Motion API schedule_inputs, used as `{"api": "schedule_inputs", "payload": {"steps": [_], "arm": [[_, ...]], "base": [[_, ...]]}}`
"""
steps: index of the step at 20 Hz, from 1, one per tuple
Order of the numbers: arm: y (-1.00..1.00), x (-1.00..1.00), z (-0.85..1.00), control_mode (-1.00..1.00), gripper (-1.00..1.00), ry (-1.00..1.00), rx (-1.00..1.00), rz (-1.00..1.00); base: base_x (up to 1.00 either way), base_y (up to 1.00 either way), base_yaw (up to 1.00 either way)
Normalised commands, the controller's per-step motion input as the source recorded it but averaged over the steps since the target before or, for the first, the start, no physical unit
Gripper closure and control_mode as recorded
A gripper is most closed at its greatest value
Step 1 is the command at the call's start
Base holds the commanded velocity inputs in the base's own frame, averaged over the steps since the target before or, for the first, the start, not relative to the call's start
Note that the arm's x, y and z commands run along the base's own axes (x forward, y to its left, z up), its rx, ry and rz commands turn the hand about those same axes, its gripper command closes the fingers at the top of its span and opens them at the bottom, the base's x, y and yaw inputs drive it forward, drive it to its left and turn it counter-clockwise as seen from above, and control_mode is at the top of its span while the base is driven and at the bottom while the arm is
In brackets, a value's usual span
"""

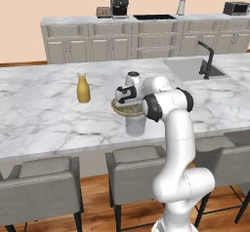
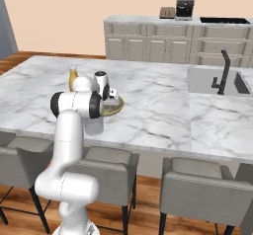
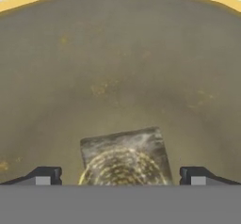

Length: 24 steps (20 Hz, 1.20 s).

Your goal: There are two ice cubes in the ice bowl. Place both ice cubes in the glass cup.

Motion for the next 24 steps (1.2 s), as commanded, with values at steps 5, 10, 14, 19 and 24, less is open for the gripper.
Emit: {"api": "schedule_inputs", "payload": {"steps": [5, 10, 14, 19, 24], "arm": [[0.00, 0.12, -0.01, -1.00, -1.00, -0.01, 0.00, 0.00], [0.00, 0.03, 0.00, -1.00, 1.00, 0.00, 0.00, 0.00], [0.00, -0.08, 0.02, -1.00, 1.00, -0.03, 0.00, 0.00], [0.00, -0.46, 0.57, -1.00, 1.00, -0.14, 0.00, 0.00], [0.00, -0.97, 0.82, -1.00, 1.00, -0.04, 0.01, -0.05]], "base": [[0.00, 0.00, 0.00], [0.00, 0.00, 0.00], [0.00, 0.00, 0.00], [0.00, 0.00, 0.00], [0.00, 0.00, 0.00]]}}
